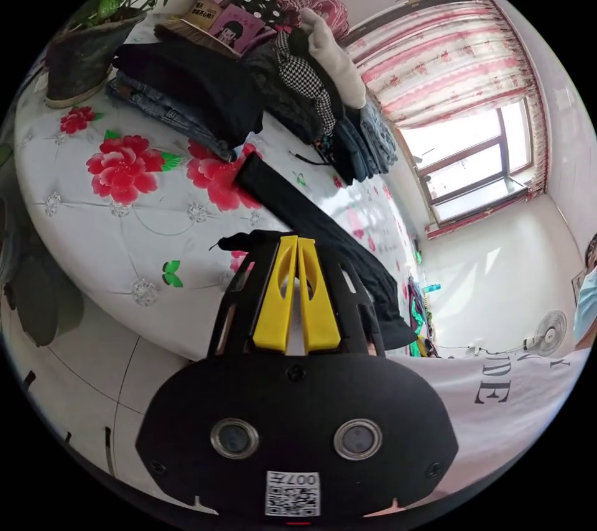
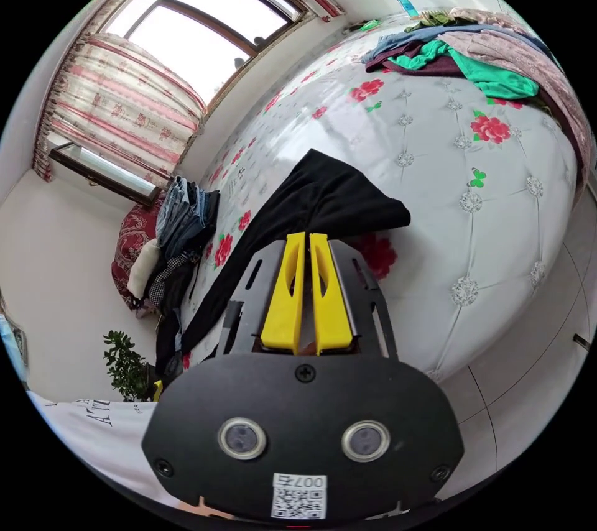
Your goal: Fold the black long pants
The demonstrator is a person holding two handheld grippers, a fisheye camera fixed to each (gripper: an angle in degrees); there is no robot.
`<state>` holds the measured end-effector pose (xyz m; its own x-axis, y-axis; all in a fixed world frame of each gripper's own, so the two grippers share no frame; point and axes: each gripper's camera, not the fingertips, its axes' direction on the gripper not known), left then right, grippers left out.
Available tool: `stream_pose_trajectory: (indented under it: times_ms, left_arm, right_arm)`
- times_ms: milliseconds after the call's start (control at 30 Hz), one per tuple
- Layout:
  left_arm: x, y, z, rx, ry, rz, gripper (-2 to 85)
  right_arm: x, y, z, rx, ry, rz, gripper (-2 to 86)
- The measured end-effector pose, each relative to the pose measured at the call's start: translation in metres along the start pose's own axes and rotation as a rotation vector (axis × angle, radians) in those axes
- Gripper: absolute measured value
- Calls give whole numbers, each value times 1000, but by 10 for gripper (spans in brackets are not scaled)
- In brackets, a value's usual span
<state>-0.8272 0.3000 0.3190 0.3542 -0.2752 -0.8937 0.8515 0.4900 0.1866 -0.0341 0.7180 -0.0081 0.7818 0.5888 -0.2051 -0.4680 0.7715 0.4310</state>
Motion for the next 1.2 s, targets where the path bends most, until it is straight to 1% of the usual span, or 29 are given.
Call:
stream_pose_trajectory:
  times_ms: [67, 133, 200, 267, 400, 433, 500, 533, 600, 667, 800, 867, 900, 967, 1033, 1133, 1200]
  left_arm:
    - [1, -21, -1, 40, 29, -5, -9]
    - [-1, -42, 5, 58, 20, -23, -9]
    - [-2, -67, 18, 63, 12, -42, -9]
    - [4, -106, 44, 70, -56, -32, -8]
    - [6, -163, 109, 30, -231, -110, -2]
    - [6, -177, 131, -10, -298, -135, 4]
    - [8, -192, 155, -70, -329, -128, 41]
    - [11, -197, 165, -91, -333, -115, 48]
    - [20, -197, 172, -102, -345, -50, 54]
    - [29, -186, 178, -114, -407, 57, 55]
    - [29, -167, 187, -142, -489, 144, 63]
    - [31, -162, 197, -156, -514, 179, 80]
    - [31, -161, 200, -157, -518, 184, 83]
    - [32, -164, 214, -163, -503, 161, 93]
    - [33, -167, 227, -176, -490, 139, 94]
    - [29, -165, 252, -221, -565, 149, 80]
    - [33, -159, 258, -203, -591, 232, 71]
  right_arm:
    - [-16, -11, 3, 13, 3, -36, -1]
    - [-44, -34, 13, 27, 9, -103, 0]
    - [-65, -58, 29, 17, 11, -122, 1]
    - [-86, -86, 54, -3, 1, -129, 5]
    - [-146, -150, 158, -96, 57, -198, 28]
    - [-159, -162, 189, -107, 72, -206, 42]
    - [-176, -173, 229, -152, 93, -243, 60]
    - [-184, -177, 248, -193, 94, -252, 68]
    - [-191, -176, 263, -213, 94, -283, 75]
    - [-190, -167, 262, -179, 138, -317, 77]
    - [-161, -142, 257, -170, 339, -343, 78]
    - [-143, -138, 255, -159, 446, -309, 79]
    - [-127, -139, 255, -157, 497, -254, 80]
    - [-105, -144, 255, -153, 499, -160, 80]
    - [-83, -149, 263, -169, 433, -58, 78]
    - [-81, -155, 287, -205, 432, -41, 67]
    - [-90, -159, 302, -239, 484, -76, 54]
